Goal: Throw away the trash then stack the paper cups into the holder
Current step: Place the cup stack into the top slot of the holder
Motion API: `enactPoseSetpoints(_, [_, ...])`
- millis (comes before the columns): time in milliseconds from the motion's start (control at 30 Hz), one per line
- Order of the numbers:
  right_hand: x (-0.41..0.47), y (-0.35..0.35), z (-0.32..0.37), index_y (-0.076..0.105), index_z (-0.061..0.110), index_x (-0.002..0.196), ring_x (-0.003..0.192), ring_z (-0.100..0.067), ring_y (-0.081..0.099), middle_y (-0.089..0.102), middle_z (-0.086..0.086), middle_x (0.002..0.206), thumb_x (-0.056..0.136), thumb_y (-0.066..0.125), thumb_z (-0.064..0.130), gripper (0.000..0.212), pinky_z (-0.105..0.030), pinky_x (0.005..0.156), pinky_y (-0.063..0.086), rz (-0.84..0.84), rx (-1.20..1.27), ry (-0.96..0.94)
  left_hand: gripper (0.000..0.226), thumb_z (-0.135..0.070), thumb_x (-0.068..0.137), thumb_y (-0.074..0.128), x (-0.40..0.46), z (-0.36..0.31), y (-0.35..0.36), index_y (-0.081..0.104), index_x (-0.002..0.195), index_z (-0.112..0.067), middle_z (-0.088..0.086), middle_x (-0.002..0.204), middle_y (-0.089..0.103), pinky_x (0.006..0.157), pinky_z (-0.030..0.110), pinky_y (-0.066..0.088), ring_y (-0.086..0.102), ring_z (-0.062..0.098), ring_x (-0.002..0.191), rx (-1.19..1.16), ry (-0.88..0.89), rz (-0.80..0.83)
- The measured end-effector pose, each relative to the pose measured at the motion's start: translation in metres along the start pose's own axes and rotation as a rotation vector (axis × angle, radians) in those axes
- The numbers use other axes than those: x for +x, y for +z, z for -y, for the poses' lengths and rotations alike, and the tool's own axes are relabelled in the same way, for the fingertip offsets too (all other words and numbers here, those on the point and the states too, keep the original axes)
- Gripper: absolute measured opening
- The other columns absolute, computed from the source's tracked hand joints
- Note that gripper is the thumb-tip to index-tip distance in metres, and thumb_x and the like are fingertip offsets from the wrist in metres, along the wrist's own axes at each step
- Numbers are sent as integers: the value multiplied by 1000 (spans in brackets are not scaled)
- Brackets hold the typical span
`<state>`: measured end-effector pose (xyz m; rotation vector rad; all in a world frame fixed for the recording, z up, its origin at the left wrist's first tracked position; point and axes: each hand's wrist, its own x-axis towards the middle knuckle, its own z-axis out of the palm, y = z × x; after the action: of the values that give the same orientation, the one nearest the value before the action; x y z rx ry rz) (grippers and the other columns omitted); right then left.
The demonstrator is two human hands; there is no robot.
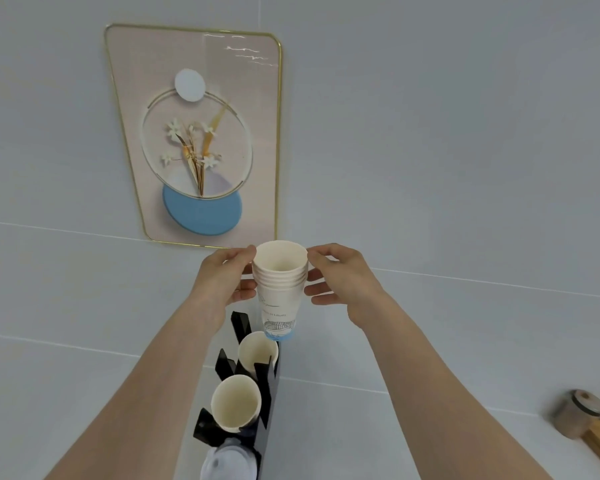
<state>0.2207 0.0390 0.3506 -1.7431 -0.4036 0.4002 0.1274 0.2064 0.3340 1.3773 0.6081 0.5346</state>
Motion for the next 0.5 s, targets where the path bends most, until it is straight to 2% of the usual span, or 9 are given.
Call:
enactPoseSetpoints(233, [14,47,-12,73,20,110,70,-23,71,72,-7,92,98,63,29,18,-37,72,65,-15,-22,58,25,-28,95,63,26,19,-38,66,114,-12,7,97,69,72,34,58,61,24,73,13,-38,-13])
enactPoseSetpoints(400, [26,74,-41,72,20,109,71,-23,72,75,-12,99,96,63,29,18,-35,70,63,-60,-61,130,11,-25,95,63,43,55,-55,66,103,-19,9,103,71,85,41,59,66,25,77,36,-105,7])
enactPoseSetpoints(500, [31,85,-63,72,17,109,69,-22,70,73,-7,86,95,63,26,19,-33,66,61,-82,-75,172,13,-24,94,64,53,79,-60,66,106,-19,8,106,72,89,43,58,70,25,80,56,-146,18])
